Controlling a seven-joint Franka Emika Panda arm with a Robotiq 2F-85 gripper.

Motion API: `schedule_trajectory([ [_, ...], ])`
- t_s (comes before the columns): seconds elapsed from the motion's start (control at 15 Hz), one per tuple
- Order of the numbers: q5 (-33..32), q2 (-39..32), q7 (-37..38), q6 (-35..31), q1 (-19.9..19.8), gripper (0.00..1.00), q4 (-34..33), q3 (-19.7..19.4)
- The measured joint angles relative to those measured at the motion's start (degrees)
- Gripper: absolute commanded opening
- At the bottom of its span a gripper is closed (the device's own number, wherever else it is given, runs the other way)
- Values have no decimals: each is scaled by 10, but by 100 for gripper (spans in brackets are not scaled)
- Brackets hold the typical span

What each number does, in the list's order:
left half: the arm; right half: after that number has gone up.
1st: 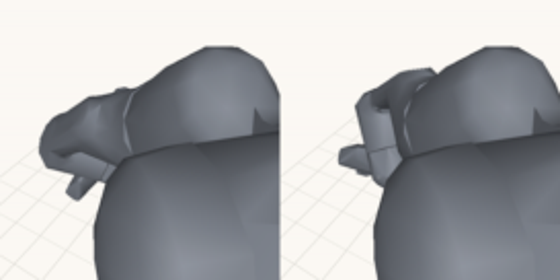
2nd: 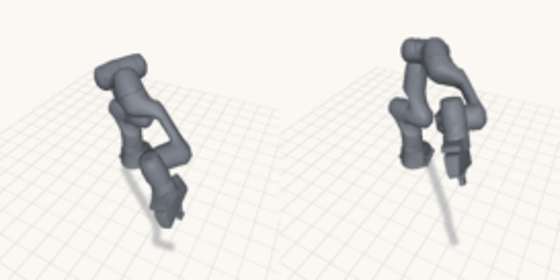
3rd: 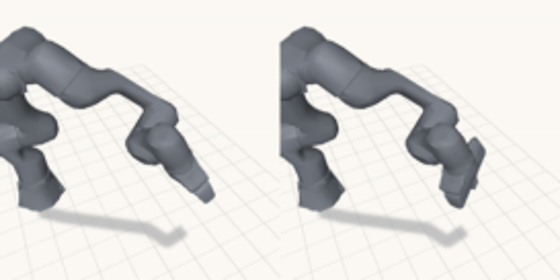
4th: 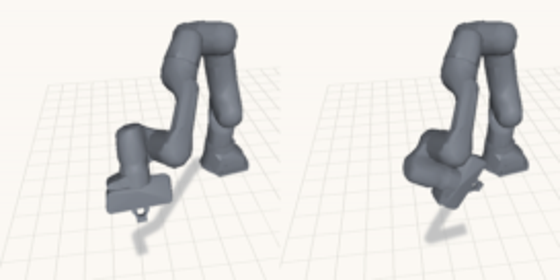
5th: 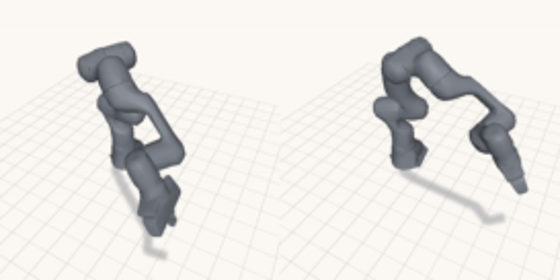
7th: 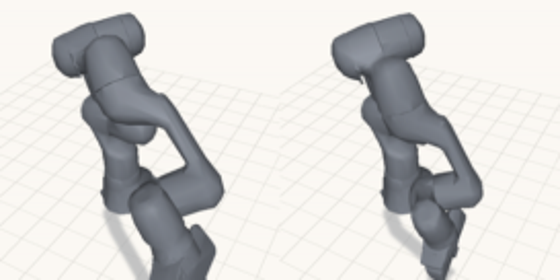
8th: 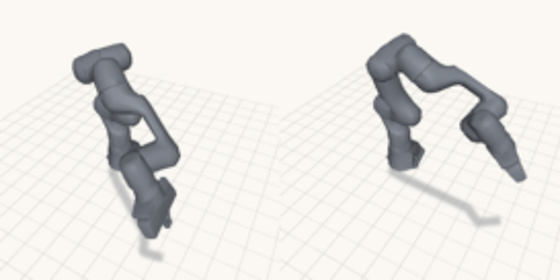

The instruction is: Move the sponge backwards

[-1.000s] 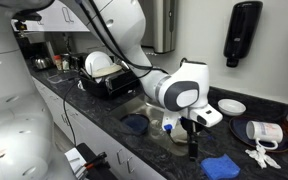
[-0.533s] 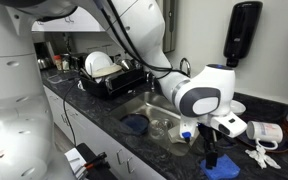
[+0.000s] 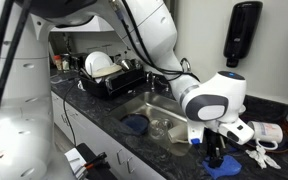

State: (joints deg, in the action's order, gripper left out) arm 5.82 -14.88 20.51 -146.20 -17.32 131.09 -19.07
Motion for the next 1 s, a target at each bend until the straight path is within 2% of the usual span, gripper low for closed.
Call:
schedule_trajectory([
  [0.13,0,0,0,0,0,14,-3,-2],
  [0.27,0,0,0,0,0,3,-5,-3],
  [0.33,-1,1,0,0,0,1,-6,-3],
  [0.8,-4,22,0,-12,20,1,-1,5],
  [1.0,25,43,-11,-27,27,1,-2,25],
])
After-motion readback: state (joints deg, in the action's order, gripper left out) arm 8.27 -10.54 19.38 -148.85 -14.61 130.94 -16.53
